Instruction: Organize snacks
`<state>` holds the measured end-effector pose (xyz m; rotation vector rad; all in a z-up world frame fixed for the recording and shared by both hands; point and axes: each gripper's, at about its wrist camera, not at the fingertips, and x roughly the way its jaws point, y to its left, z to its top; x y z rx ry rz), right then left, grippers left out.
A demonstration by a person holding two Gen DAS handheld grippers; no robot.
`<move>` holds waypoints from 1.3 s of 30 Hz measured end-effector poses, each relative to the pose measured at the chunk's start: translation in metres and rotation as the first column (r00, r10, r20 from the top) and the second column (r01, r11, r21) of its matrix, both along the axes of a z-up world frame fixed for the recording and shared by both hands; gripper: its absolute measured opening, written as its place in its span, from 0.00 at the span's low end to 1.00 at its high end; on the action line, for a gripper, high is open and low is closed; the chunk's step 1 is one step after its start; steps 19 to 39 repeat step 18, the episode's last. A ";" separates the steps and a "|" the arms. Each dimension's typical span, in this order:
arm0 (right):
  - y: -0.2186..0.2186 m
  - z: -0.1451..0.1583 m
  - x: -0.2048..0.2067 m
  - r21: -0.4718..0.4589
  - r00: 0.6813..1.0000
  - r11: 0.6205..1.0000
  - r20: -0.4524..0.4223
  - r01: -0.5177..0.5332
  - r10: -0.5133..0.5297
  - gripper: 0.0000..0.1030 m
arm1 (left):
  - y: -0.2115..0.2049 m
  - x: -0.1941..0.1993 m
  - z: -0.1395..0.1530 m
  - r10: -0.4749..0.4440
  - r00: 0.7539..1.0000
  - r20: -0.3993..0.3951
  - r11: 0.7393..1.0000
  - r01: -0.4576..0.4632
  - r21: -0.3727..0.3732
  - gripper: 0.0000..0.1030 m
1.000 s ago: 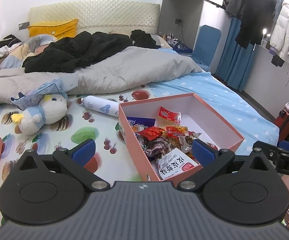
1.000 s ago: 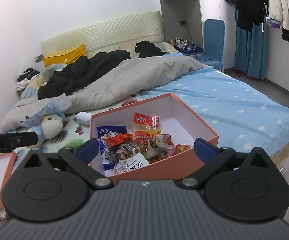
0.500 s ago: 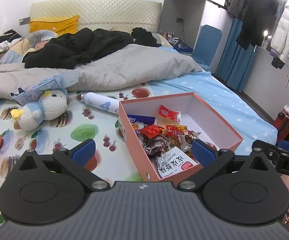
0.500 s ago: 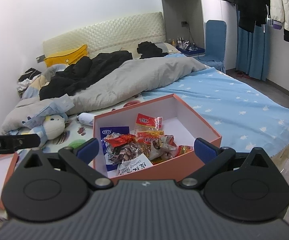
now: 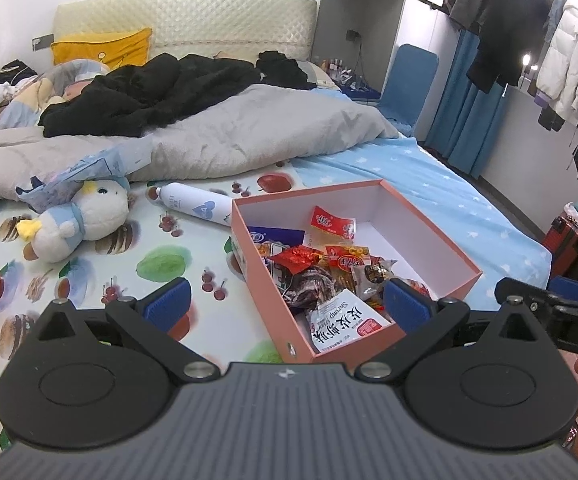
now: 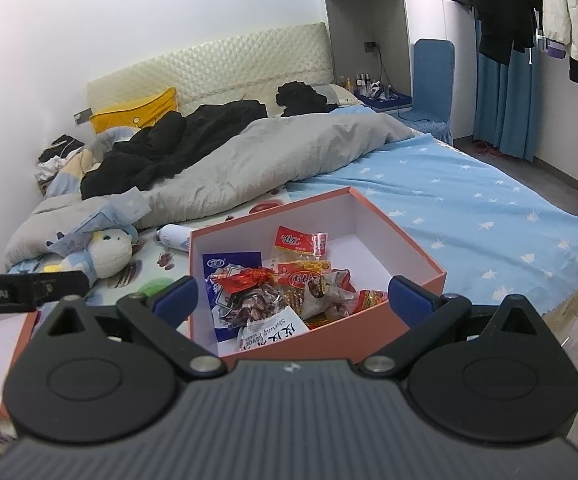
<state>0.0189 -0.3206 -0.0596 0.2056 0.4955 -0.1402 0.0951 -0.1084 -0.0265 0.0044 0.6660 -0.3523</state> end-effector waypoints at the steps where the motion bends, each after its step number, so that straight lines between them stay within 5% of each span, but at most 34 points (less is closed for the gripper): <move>1: -0.001 0.000 0.000 0.010 1.000 1.000 -0.002 -0.001 0.001 1.00 | 0.000 0.000 0.000 0.002 1.000 0.002 1.000 -0.002 0.003 1.00; 39: -0.002 0.001 0.000 0.024 1.000 1.000 -0.014 -0.004 0.004 1.00 | 0.004 -0.004 0.007 0.018 1.000 0.005 1.000 -0.018 0.004 1.00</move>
